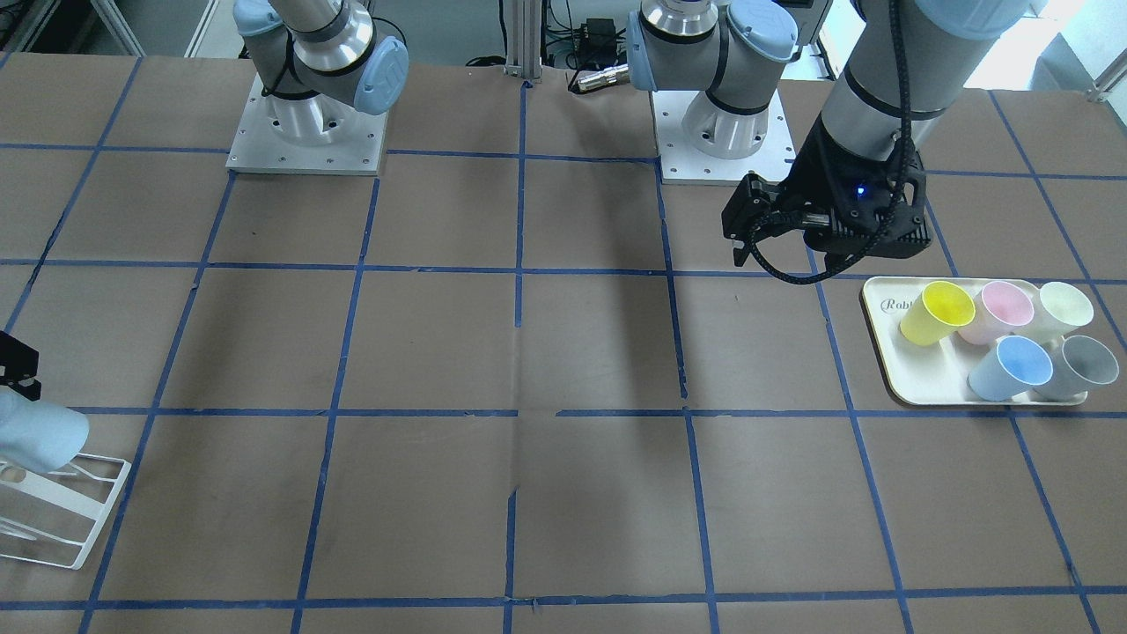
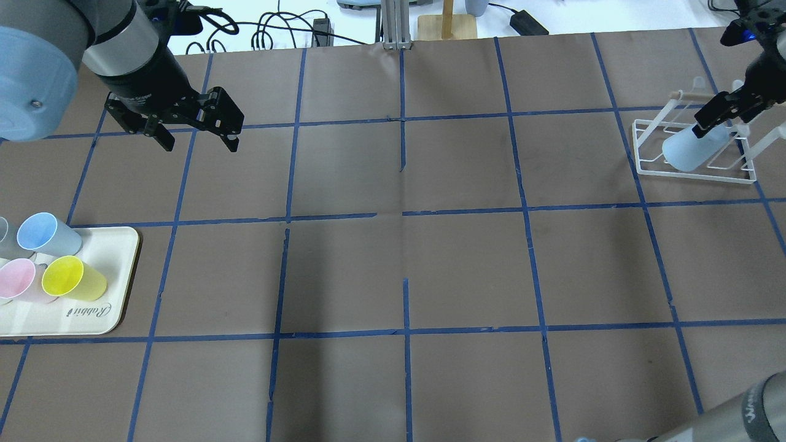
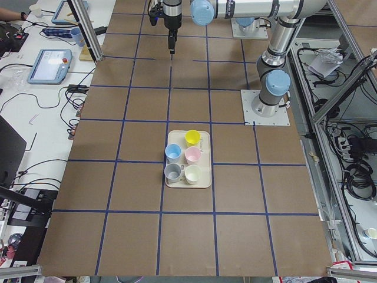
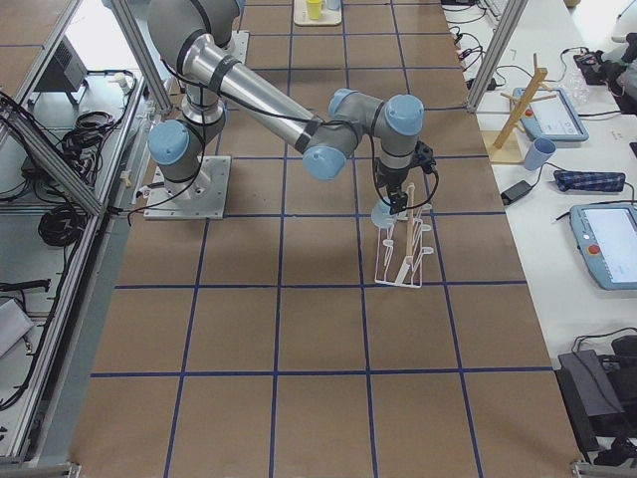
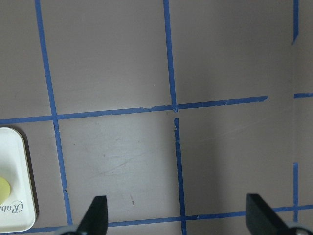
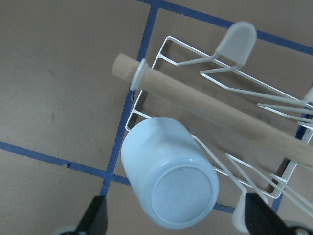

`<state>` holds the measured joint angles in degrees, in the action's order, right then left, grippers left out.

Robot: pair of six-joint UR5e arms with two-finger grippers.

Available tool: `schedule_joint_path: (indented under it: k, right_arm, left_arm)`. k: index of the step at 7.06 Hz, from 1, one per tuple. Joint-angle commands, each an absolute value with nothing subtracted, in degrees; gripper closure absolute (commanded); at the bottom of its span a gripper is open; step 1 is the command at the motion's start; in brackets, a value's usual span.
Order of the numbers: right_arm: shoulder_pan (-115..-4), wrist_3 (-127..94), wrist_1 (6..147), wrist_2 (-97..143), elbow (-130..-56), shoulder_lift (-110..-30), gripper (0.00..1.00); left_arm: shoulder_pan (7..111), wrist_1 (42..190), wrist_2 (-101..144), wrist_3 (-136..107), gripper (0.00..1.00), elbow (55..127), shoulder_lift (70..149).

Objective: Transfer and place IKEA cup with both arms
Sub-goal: 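Close the right gripper on the light blue cup's base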

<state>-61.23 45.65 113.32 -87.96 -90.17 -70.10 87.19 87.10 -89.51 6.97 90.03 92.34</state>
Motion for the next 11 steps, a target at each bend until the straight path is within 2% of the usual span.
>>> schedule_joint_path:
  k: [1, 7, 9, 10, 11]
  right_arm:
    - [-61.35, 45.62, 114.52, -87.89, -90.09, -69.08, 0.0]
    - [-61.44, 45.7, 115.4, -86.31, -90.18, -67.24, 0.0]
    - [-61.44, 45.62, 115.4, -86.22, -90.18, -66.45, 0.07]
    - [-61.44, 45.53, 115.31, -86.13, -90.26, -66.36, 0.08]
    - [-61.44, 45.44, 115.23, -86.13, -90.26, -66.44, 0.15]
  left_arm:
    - [87.19, 87.1, -89.47, 6.94, 0.0, 90.0, 92.46]
    - [87.01, 87.1, -89.47, 7.03, 0.0, 90.09, 92.37]
    - [87.01, 87.1, -89.56, 7.03, 0.0, 90.17, 92.55]
    - [87.01, 87.1, -89.56, 7.03, 0.0, 90.18, 92.37]
    - [87.01, 87.1, -89.56, 7.03, 0.0, 89.83, 92.63]
